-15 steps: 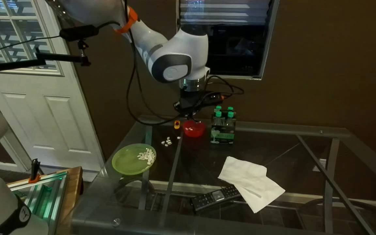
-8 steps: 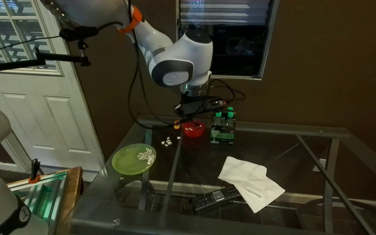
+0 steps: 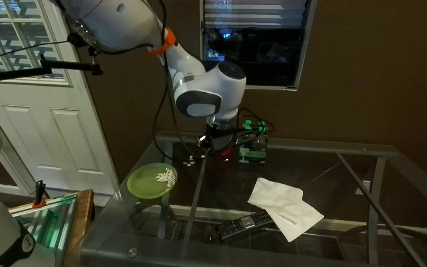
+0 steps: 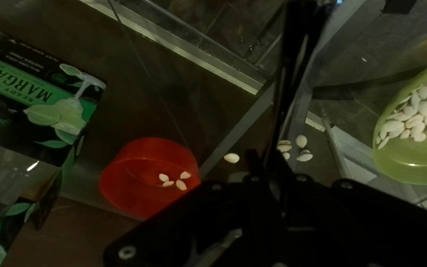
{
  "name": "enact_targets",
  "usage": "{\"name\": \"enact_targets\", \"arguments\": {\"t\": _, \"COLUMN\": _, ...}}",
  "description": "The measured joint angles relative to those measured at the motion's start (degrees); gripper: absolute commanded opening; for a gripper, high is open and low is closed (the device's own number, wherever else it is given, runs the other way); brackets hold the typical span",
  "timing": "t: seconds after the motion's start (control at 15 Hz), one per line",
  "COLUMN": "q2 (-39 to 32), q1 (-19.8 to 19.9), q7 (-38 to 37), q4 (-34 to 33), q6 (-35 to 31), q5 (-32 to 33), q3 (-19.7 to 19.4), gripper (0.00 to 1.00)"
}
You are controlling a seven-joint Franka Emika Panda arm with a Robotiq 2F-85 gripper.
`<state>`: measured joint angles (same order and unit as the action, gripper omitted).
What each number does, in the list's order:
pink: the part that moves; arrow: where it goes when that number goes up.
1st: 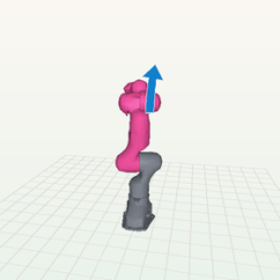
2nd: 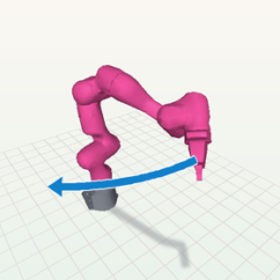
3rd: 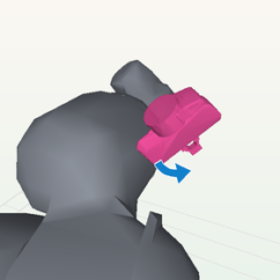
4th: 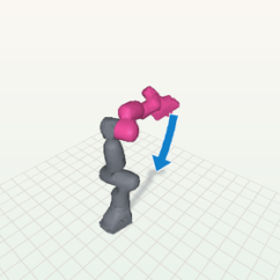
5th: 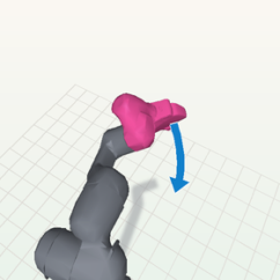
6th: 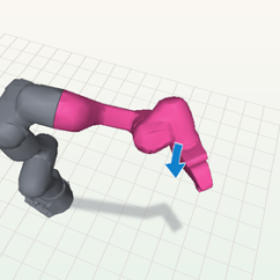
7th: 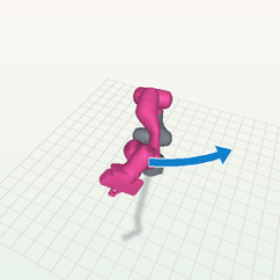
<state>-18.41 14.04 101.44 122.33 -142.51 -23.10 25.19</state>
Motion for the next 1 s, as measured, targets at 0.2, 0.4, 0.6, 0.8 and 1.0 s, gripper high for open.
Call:
{"name": "enact_targets", "arguments": {"t": 0.2, "q2": -3.72, "q1": -0.2, "q7": 8.82, "q4": -1.72, "q6": 0.54, "q5": -4.65, "q3": -1.83, "gripper": 0.02}}
{"name": "enact_targets", "arguments": {"t": 0.4, "q2": -7.81, "q1": -0.13, "q7": 14.85, "q4": -4.67, "q6": 3.21, "q5": -6.57, "q3": -3.54, "gripper": 0.02}}
{"name": "enact_targets", "arguments": {"t": 0.6, "q2": -11.33, "q1": -0.21, "q7": 17.81, "q4": -7.88, "q6": 6.18, "q5": -6.62, "q3": -4.55, "gripper": 0.02}}
{"name": "enact_targets", "arguments": {"t": 0.8, "q2": -14.38, "q1": -0.42, "q7": 19.76, "q4": -11.29, "q6": 8.86, "q5": -6.62, "q3": -4.9, "gripper": 0.02}}
{"name": "enact_targets", "arguments": {"t": 1.0, "q2": -17.24, "q1": -0.97, "q7": 20.35, "q4": -14.79, "q6": 11.0, "q5": -6.62, "q3": -5.24, "gripper": 0.02}}
